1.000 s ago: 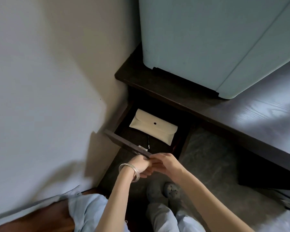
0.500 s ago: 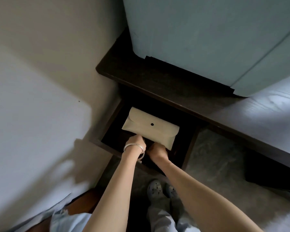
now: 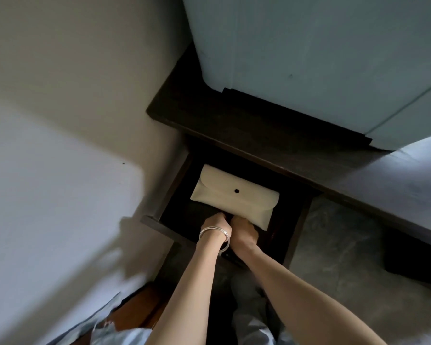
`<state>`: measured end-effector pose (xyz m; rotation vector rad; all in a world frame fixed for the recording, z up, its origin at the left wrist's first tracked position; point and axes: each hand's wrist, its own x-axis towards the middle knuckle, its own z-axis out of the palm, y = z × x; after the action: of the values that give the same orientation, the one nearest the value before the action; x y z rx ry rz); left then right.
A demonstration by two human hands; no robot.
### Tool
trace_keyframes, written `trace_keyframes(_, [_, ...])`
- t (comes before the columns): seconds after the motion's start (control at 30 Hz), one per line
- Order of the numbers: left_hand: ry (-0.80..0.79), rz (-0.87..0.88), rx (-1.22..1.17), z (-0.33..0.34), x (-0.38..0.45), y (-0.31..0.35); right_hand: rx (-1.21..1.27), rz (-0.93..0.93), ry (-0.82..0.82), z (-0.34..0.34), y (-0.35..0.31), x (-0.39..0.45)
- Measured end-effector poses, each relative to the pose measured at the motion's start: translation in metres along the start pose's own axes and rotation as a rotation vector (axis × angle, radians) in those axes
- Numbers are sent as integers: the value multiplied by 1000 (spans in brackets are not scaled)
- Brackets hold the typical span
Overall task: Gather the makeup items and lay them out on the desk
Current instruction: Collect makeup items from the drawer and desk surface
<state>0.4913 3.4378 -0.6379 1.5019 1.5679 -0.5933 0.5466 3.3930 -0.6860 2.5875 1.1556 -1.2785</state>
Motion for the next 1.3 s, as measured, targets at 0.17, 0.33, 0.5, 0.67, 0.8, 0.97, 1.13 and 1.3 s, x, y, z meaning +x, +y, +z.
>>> trace_keyframes(0.17, [22, -35, 20, -2, 1, -2, -105, -24, -23, 10, -5, 4])
trace_keyframes(0.33, [91, -19, -151, -7, -7, -10, -77, -13, -25, 1, -11, -7])
trace_keyframes(0.5, [137, 38, -503, -8, -20, 0, 96, -175, -58, -38, -6, -49])
trace_keyframes(0.67, [115, -14, -1151, -6, -70, 20, 263, -293, -199, -82, 22, -110])
trace_keyframes(0.8, [60, 155, -1104, -9, -125, 37, 347, -322, -91, -121, 62, -153])
trace_keyframes(0.97, [22, 495, -889, -1, -193, 87, 526, -335, 163, -173, 121, -197])
trace_keyframes(1.13, [-169, 603, -726, 32, -219, 166, 664, -199, 350, -209, 180, -213])
trace_keyframes(1.3, [-191, 621, -619, 74, -209, 246, 721, -35, 471, -238, 224, -190])
